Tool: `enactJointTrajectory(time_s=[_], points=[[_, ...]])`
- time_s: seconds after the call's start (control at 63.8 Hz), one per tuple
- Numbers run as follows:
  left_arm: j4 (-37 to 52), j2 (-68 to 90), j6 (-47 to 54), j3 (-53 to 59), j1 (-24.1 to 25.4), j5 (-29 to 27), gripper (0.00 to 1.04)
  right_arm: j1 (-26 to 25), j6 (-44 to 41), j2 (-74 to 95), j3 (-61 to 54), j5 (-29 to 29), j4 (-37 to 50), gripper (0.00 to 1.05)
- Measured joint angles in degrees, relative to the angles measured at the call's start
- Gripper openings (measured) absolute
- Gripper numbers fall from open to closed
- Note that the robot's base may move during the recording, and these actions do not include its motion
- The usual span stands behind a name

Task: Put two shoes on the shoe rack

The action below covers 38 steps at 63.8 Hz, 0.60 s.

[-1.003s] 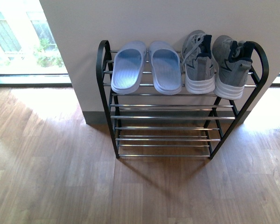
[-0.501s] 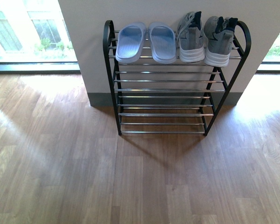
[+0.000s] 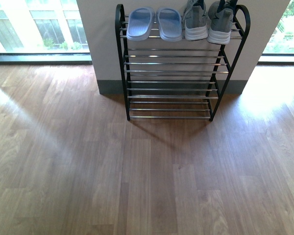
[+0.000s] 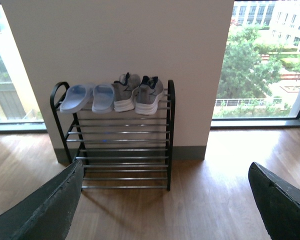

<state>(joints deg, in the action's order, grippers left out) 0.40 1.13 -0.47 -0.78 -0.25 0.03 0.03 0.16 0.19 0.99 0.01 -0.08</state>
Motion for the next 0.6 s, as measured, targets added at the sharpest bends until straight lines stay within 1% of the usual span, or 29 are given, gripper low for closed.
enactJointTrajectory(time_s=[0.595], points=[[-0.4,-0.2,0.0,0.0,0.1,0.0,0.01,0.0,0.0,0.0,0.0,0.0,0.0,0.96]])
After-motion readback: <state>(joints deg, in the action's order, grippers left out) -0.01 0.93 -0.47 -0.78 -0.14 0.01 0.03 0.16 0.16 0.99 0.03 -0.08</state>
